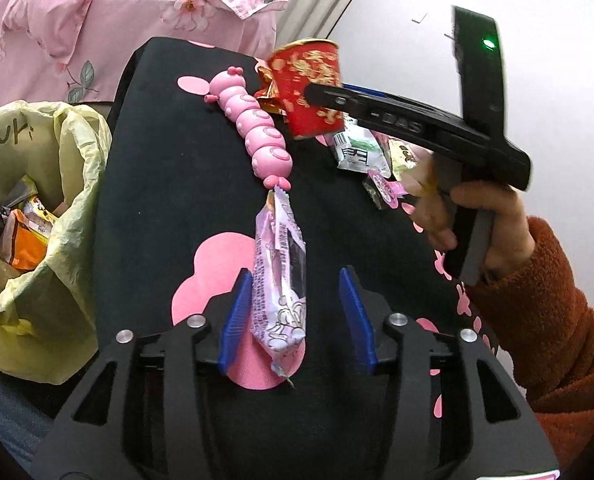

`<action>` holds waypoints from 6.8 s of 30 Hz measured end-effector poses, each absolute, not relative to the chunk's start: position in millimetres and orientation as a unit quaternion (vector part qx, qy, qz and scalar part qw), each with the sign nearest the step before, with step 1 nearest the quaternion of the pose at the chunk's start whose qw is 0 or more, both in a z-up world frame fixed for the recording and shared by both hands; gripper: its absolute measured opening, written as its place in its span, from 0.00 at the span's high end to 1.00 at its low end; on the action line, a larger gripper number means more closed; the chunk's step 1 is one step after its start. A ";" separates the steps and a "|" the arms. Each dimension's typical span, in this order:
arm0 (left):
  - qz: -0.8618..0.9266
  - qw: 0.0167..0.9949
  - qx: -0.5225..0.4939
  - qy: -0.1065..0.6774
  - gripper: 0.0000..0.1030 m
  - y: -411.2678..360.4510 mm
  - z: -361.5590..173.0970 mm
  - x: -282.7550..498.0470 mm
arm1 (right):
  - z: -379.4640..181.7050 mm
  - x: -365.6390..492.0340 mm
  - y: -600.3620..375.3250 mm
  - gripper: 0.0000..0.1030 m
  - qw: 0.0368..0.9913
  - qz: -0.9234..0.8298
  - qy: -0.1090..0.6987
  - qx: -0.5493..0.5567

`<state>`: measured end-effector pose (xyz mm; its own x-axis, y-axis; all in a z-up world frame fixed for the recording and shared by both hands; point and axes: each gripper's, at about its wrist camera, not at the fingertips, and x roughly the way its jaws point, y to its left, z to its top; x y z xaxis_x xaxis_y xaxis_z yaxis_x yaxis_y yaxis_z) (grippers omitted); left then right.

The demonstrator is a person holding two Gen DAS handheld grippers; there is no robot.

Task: Collect trash
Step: 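Grasp the red cup with the right tool while the left holds the pink wrapper, then carry the pink wrapper and red cup over the yellow trash bag and open both tools, then move both tools back to the table and grasp the colorful tissue pack with the left tool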

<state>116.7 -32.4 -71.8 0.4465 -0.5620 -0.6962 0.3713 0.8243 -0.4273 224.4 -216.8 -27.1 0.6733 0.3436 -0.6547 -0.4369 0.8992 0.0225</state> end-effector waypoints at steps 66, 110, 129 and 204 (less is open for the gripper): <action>-0.101 0.920 -0.086 0.369 0.81 79.1 9.3 78.0 | 42.1 98.8 -198.8 0.49 0.916 0.271 0.295 -0.027; -0.033 0.869 -0.145 0.473 0.81 175.9 -98.4 142.7 | -40.1 223.1 -23.6 0.49 0.831 0.379 0.382 -0.138; -0.043 0.875 -0.200 0.439 0.60 195.3 -76.8 128.9 | -58.9 240.7 5.6 0.48 0.811 0.380 0.420 -0.150; -0.225 0.850 -0.097 0.467 0.83 -66.8 -67.2 196.0 | -55.1 180.8 -327.9 0.47 0.917 0.149 0.369 -0.033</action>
